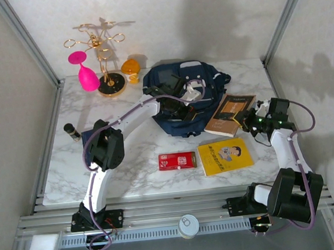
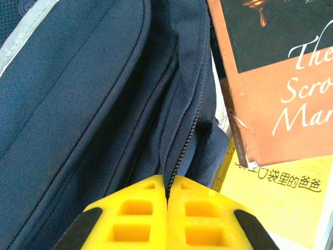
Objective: Pack books, pencil case, and school supplies into a backpack
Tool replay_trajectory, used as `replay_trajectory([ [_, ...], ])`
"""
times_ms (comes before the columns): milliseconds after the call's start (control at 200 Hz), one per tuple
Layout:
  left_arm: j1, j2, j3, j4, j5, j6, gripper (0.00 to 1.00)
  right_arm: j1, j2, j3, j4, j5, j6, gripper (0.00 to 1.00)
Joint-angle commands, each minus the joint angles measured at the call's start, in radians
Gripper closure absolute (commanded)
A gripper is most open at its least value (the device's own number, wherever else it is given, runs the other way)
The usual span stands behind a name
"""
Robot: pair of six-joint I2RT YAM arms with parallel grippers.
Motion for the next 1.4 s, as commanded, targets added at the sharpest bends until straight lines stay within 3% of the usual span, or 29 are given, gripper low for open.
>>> replay_trajectory([
  [0, 0.002, -0.009, 0.008, 0.05, 0.019, -0.003, 0.97, 0.002, 0.002, -0.01, 0.066, -0.004, -0.026, 1.0],
  [265, 0.001, 0.014, 0.032, 0.038, 0.011, 0.013, 0.94, 0.001, -0.002, 0.002, 0.057, 0.006, -0.037, 1.0],
  [486, -0.001, 0.041, 0.067, 0.03, 0.023, 0.007, 0.81, 0.002, -0.003, -0.002, 0.057, 0.005, -0.038, 1.0],
  [646, -0.001, 0.058, 0.078, 0.024, 0.025, 0.007, 0.88, 0.002, -0.001, -0.007, 0.06, 0.003, -0.039, 1.0],
  [756, -0.015, 0.071, 0.091, -0.03, 0.041, 0.036, 0.71, 0.002, -0.002, -0.002, 0.053, 0.001, -0.042, 1.0],
  [876, -0.037, 0.073, 0.069, -0.048, 0.007, 0.075, 0.63, 0.001, -0.002, -0.002, 0.053, 0.006, -0.043, 1.0],
  [1111, -0.036, 0.121, 0.115, -0.078, -0.001, 0.079, 0.64, 0.001, 0.0, -0.005, 0.057, 0.004, -0.045, 1.0],
  [1297, -0.024, 0.151, 0.15, -0.093, 0.004, 0.068, 0.73, 0.002, 0.003, -0.002, 0.053, 0.002, -0.048, 1.0],
  [1397, -0.015, 0.147, 0.154, -0.084, 0.016, 0.062, 0.73, 0.002, 0.002, -0.003, 0.059, 0.0, -0.046, 1.0],
])
